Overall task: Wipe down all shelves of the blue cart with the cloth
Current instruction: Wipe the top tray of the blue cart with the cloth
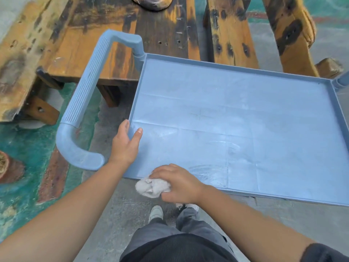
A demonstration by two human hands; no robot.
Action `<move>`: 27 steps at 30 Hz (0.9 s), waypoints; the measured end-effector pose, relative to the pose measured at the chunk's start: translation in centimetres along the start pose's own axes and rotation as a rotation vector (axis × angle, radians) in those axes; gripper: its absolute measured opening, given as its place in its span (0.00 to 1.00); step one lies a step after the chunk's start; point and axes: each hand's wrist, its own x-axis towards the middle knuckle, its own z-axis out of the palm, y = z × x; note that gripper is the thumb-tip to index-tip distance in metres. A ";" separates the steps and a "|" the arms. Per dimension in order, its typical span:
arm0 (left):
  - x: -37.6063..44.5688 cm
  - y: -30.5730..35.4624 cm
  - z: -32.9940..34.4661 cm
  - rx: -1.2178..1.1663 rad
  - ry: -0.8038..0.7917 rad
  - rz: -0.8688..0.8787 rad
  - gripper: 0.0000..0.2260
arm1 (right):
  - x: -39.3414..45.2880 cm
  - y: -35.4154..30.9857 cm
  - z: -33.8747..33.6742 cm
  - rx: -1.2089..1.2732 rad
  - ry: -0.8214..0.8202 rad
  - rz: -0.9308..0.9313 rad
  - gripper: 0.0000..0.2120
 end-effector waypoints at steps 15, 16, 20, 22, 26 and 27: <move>0.0 4.1 11.7 0.903 -0.444 0.626 0.34 | -17.6 15.2 -18.1 -0.201 0.946 1.273 0.38; 0.6 4.4 12.2 0.921 -0.443 0.624 0.35 | -17.4 16.0 -18.5 -0.236 0.882 1.293 0.38; 1.9 5.1 12.9 1.024 -0.451 0.636 0.36 | -15.0 19.4 -20.3 -0.319 0.763 1.268 0.38; 1.6 5.4 12.9 1.011 -0.444 0.659 0.35 | -13.3 21.2 -22.2 -0.329 0.775 1.251 0.38; 1.7 5.2 13.0 0.987 -0.426 0.712 0.35 | -8.4 25.1 -26.9 -0.407 0.798 1.162 0.38; 1.9 5.0 13.0 0.981 -0.419 0.720 0.35 | -7.1 25.9 -28.1 -0.417 0.805 1.120 0.37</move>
